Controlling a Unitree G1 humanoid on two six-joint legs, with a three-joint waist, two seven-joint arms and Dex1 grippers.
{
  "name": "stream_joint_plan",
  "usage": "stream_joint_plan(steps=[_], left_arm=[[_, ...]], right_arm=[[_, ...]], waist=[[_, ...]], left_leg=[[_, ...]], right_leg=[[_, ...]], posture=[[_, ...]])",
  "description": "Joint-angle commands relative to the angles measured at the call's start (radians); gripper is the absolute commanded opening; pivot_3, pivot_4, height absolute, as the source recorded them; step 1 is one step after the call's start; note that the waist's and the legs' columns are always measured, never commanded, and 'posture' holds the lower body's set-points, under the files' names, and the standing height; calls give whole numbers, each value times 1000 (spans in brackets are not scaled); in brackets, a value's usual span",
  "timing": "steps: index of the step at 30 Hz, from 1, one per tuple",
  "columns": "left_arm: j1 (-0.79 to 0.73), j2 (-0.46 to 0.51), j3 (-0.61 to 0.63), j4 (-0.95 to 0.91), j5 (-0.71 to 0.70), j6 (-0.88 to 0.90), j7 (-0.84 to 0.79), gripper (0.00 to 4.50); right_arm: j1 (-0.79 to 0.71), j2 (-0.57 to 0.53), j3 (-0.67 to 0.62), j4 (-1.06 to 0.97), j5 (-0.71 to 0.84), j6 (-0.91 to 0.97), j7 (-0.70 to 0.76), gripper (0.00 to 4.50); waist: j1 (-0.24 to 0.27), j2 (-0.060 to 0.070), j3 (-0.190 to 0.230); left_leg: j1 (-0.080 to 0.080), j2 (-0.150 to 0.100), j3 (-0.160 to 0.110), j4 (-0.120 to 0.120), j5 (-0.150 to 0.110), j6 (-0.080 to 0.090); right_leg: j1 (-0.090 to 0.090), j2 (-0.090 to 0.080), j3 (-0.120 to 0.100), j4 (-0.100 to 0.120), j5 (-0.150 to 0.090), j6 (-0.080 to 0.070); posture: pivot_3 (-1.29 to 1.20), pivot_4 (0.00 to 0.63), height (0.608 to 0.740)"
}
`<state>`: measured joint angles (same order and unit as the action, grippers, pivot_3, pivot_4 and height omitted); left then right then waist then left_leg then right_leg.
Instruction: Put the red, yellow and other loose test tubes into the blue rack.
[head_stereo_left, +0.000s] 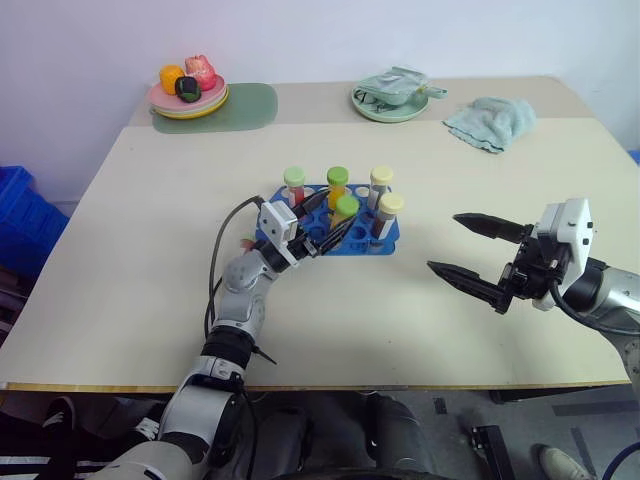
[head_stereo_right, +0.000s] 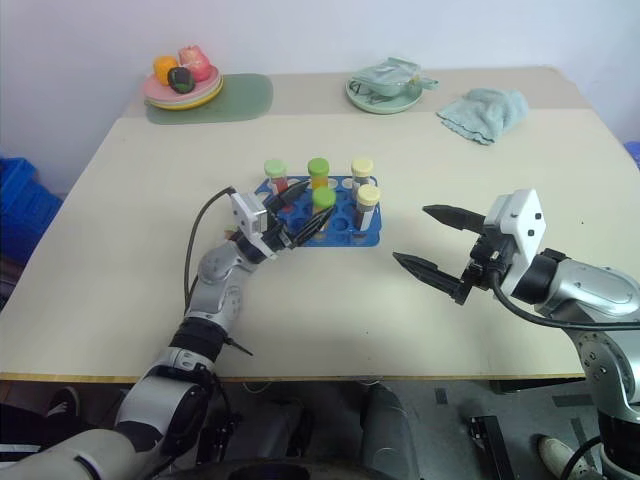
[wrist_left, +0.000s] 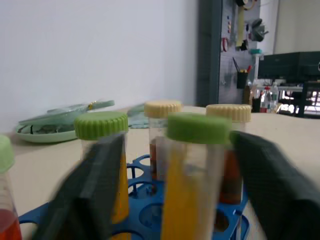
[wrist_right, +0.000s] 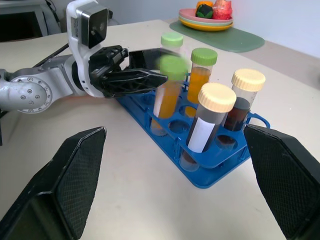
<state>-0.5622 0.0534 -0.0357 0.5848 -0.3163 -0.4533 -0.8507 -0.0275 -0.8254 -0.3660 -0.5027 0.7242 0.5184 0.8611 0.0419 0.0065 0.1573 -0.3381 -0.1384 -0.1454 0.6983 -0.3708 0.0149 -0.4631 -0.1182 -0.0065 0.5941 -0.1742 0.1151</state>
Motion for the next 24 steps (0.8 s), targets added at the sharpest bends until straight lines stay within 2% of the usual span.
stream_joint_plan(steps=[1, 7, 11, 17, 21, 24], left_arm=[[5, 8, 9, -63, -17, 5, -19, 4471], [68, 49, 11, -251, -55, 131, -21, 4471], [139, 121, 21, -492, -67, 301, 53, 4471], [214, 270, 74, -757, -129, 500, 93, 4471], [286, 393, 94, -946, -232, 732, 117, 4471], [354, 508, 178, -1089, -369, 963, 192, 4471]], right_arm=[[-18, -1, -19, -15, 4, -17, -4, 4500], [-35, 4, -7, -3, -4, -21, -4, 4500], [-42, 16, 10, 12, -20, -38, -2, 4500], [-87, 24, 44, 55, -44, -61, 10, 4500], [-118, 22, 63, 86, -58, -77, 33, 4500], [-127, 26, 71, 101, -64, -85, 44, 4500]], waist=[[0, 0, 0], [-1, 0, 0], [-2, 0, 0], [-1, 0, 0], [-1, 1, 0], [-3, 1, 0]], left_leg=[[0, 0, 0, 0, 0, 0], [0, 0, 0, 0, 0, 0], [0, 0, 0, 0, 0, 0], [0, 0, 0, 0, 0, 0], [0, 0, 0, -1, 0, 0], [0, 0, 0, -1, 0, 1]], right_leg=[[0, 0, 0, 0, 0, 0], [0, 0, 0, 0, 0, 0], [0, 0, 1, 0, 0, 0], [-1, 0, 1, 0, 0, 0], [-1, 1, 1, 1, 0, 0], [-1, 1, 1, 1, 0, 0]], posture=[[0, 150, 740], [0, 150, 740], [0, 150, 740], [0, 150, 740], [0, 150, 740], [0, 150, 740]])
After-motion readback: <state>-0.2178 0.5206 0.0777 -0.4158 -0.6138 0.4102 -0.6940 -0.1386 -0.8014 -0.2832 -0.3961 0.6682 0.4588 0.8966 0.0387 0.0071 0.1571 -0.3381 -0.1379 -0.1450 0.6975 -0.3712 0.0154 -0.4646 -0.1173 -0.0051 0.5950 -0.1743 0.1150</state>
